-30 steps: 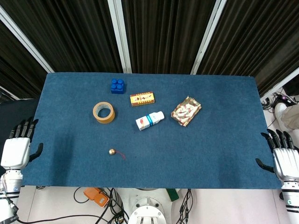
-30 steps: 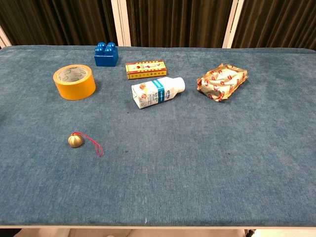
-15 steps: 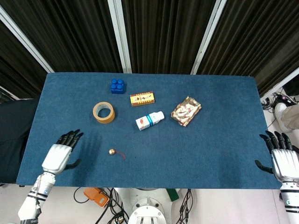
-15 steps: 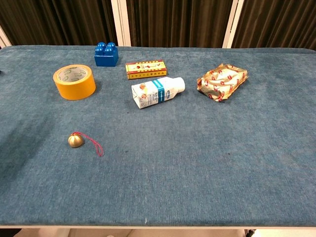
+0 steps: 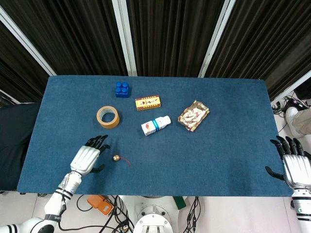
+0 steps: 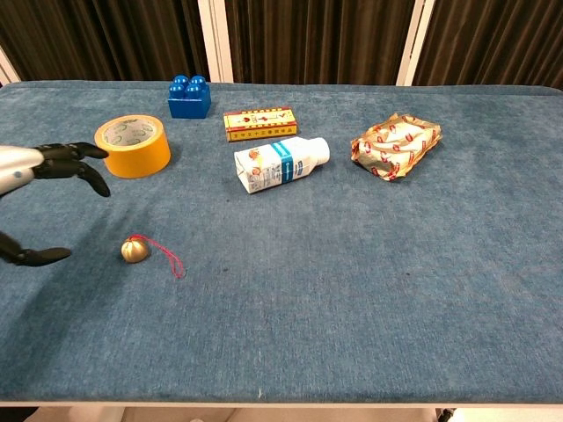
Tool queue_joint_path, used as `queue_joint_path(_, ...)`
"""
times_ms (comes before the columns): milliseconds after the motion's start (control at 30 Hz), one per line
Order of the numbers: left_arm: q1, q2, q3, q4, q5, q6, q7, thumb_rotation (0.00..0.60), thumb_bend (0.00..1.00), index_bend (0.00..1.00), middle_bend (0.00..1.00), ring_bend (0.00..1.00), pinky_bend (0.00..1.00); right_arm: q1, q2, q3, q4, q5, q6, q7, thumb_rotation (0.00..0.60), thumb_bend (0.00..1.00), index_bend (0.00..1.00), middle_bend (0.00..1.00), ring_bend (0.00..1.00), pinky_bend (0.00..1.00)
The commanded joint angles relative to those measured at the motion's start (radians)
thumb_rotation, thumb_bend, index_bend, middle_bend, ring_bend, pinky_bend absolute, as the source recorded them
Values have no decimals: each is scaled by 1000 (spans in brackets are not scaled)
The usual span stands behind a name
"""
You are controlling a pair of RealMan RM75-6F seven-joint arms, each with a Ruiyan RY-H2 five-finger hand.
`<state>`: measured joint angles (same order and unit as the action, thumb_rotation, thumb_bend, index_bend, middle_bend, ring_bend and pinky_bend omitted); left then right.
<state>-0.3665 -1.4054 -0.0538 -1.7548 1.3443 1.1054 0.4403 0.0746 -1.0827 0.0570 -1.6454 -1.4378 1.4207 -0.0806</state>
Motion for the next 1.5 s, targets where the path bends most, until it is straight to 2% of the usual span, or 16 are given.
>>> queue_joint_path(33,-18,-21,-11,18,-25,-14,21,600,230,280,0,0,123,0,0,0,-1,1,0,1,600,301,224,156,105,0)
queue_joint_path(333,-56,-74,-7,71,-87,-55,39,600,237,310,0,0,122,1,1,0,-2,3,-3,-2,600,301,224,156,105,0)
queue_joint_path(633,-78,-110,1,90,-114,-57,70,600,244,380,0,0,123,5,0,0,-2,4,-10,-8,600,301,224,156,105,0)
queue_joint_path(933,-105,-139,6,101,-139,-67,94,600,252,384,0,0,123,4,-2,-1,-3,4,-8,-13,600,302,224,157,105,0)
queue_joint_path(1500,-140,-151,5,111,-190,-76,105,600,263,431,0,0,123,6,-2,-1,-4,7,-11,-18,600,302,224,156,105,0)
